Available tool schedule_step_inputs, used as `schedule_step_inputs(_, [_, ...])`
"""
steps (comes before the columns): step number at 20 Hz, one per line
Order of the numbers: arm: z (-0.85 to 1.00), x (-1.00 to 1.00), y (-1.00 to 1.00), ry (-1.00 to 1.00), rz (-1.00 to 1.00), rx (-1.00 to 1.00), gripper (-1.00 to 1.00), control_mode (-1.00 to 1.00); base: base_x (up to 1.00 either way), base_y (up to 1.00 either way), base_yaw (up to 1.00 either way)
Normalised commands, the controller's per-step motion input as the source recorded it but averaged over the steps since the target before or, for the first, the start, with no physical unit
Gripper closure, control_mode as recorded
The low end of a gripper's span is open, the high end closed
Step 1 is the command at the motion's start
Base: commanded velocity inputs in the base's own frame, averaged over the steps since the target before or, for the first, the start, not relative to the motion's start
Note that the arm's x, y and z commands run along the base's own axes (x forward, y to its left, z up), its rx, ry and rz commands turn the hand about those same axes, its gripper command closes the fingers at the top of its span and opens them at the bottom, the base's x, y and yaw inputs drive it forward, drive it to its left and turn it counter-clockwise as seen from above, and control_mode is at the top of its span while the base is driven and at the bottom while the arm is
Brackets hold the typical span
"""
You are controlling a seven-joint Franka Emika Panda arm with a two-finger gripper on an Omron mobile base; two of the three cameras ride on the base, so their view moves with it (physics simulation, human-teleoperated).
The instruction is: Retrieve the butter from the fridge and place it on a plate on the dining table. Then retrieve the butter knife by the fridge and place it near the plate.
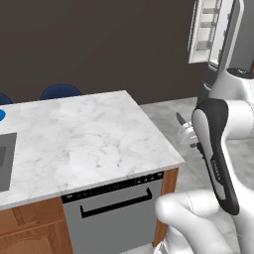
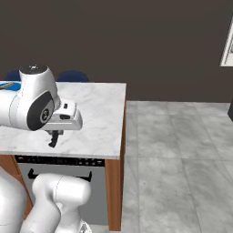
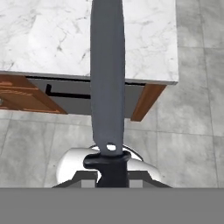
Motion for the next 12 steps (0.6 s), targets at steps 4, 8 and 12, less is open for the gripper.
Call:
schedule_step_inputs(4, [-0.1, 0.0, 0.15, 0.0, 0.0, -0.01, 1.0, -1.0, 0.0, 0.0, 0.0])
schedule_step_inputs(8, [-0.02, 0.0, 0.0, 0.0, 0.0, 0.0, 1.0, -1.0, 0.0, 0.0, 0.0])
schedule_step_inputs(12, [0.0, 0.0, 0.0, 0.0, 0.0, 0.0, 1.0, -1.0, 0.0, 0.0, 0.0])
